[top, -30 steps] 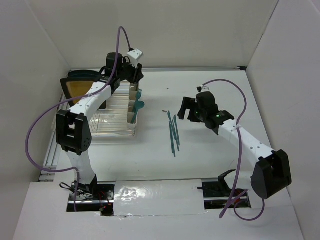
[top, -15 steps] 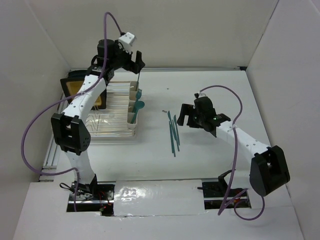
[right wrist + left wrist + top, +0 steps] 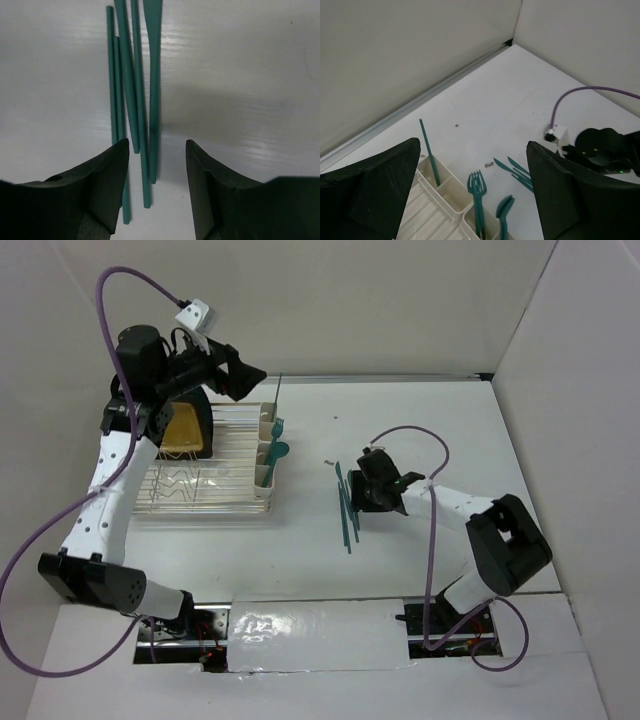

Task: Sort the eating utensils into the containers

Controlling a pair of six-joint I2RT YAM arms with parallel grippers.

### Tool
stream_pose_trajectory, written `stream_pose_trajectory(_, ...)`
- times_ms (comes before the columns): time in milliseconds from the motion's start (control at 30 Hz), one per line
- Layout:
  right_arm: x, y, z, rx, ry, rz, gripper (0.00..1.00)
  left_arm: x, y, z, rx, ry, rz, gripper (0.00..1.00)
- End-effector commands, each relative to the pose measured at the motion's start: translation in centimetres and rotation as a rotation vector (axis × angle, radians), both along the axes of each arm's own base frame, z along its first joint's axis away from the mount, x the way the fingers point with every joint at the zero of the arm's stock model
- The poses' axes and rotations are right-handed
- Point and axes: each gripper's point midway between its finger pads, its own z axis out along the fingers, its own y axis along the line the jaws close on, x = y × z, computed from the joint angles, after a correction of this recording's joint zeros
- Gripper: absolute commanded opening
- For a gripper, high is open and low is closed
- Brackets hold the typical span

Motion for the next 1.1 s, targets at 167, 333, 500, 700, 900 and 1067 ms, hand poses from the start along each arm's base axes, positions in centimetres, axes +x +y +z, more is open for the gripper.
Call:
stream_pose_trajectory(167,2.6,-0.2,-1.4,-0.113,-0.051,-0.057,0.45,-3.4,0.1,-2.1,-0.001,0.016,-0.036,1.0)
stream_pose_trajectory(333,3.0,0.3,-1.2,-0.101,-0.063,-0.057,0.4,-4.0,0.3,-2.7,0.012,0.036,-0.042,1.0)
stream_pose_trajectory(500,3.0,0.3,-2.0,-0.12,-0.051,-0.044,0.39,-4.0,0.1,-3.2,0.012,0.048,-0.048,1.0)
stream_pose_trajectory(700,2.6,0.0,-5.0,-0.187,0.027,-0.006,0.18,-4.8,-0.5,-3.1,0.018,0.064,-0.098,1.0)
stream_pose_trajectory(900,1.5,0.1,-6.0,-0.2,0.065,0.027,0.0,-5.4,-2.4,-3.1,0.053,0.09,-0.106,1.0)
stream_pose_trajectory(1067,2.4,1.1,-0.6,-0.082,-0.056,0.005,0.0,-4.9,-4.5,-4.2,0.019,0.183,-0.133,0.99)
